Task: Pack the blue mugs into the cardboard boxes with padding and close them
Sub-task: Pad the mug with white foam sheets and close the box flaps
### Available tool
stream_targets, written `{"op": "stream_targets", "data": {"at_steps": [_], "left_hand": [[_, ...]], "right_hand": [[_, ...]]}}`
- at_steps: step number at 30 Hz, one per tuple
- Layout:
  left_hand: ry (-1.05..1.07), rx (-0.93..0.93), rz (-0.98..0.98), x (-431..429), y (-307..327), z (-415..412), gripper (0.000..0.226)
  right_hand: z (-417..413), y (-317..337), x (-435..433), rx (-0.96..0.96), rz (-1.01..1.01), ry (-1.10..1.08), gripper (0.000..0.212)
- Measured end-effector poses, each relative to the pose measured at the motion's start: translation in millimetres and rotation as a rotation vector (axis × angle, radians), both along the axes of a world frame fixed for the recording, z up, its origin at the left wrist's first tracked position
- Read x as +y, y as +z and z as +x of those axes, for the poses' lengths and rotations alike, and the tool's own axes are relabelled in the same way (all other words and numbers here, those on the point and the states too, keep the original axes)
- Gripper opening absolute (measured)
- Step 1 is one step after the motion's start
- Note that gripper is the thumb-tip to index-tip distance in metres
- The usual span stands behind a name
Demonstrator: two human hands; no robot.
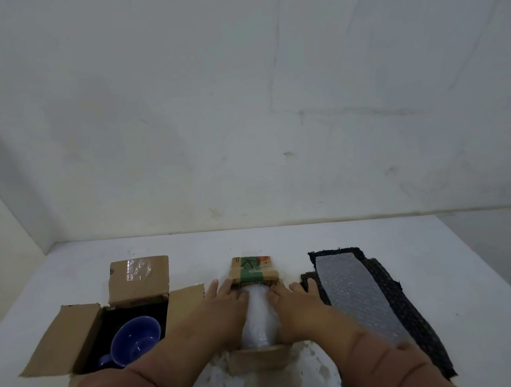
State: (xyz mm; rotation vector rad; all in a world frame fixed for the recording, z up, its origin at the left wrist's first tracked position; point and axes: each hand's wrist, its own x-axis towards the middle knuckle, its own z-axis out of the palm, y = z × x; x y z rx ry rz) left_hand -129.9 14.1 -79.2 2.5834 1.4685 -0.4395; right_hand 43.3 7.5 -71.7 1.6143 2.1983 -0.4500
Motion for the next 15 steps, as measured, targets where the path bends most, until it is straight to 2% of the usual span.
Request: {"op": "stream_targets", "data": {"at_steps": [1, 3, 5, 6, 8, 10, 12, 15], "left_hand": [[0.021, -0.017, -0.051, 1.6, 4.4, 0.9, 0.082], [0.101, -0.055, -0.136, 3.9, 15.8, 5.2, 0.073], [0.189, -0.127, -0.088, 3.9, 26.3, 16.4, 0.058], [0.221, -0.206, -0.038, 3.2, 28.8, 25.9, 0.051], [0.274, -0.512, -0.042, -2.8, 31.9, 52.6, 0.034], [0.273, -0.75, -0.226, -13.1, 31.7, 85.7, 0.023], [0.296, -0.839, -0.439, -22.4, 23.9, 119.7, 0.021], [0.555, -0.932, -0.792, -36.5, 5.0, 161.4, 0.013]], "right_hand": [[4.3, 1.7, -0.9, 0.101, -0.028, -0.05, 0.086], [20.3, 4.5, -4.1, 0.446, -0.077, -0.216, 0.073], [42.6, 6.4, -10.1, 0.745, -0.019, -0.42, 0.055], [55.9, 6.4, -13.1, 0.806, 0.025, -0.519, 0.048], [84.1, 1.5, -18.5, 0.846, 0.04, -0.716, 0.042], [111.5, -7.6, -25.2, 0.793, 0.026, -0.859, 0.038], [135.1, -17.8, -32.1, 0.661, 0.036, -0.894, 0.036], [156.8, -32.7, -45.3, 0.493, 0.015, -0.841, 0.034]]}}
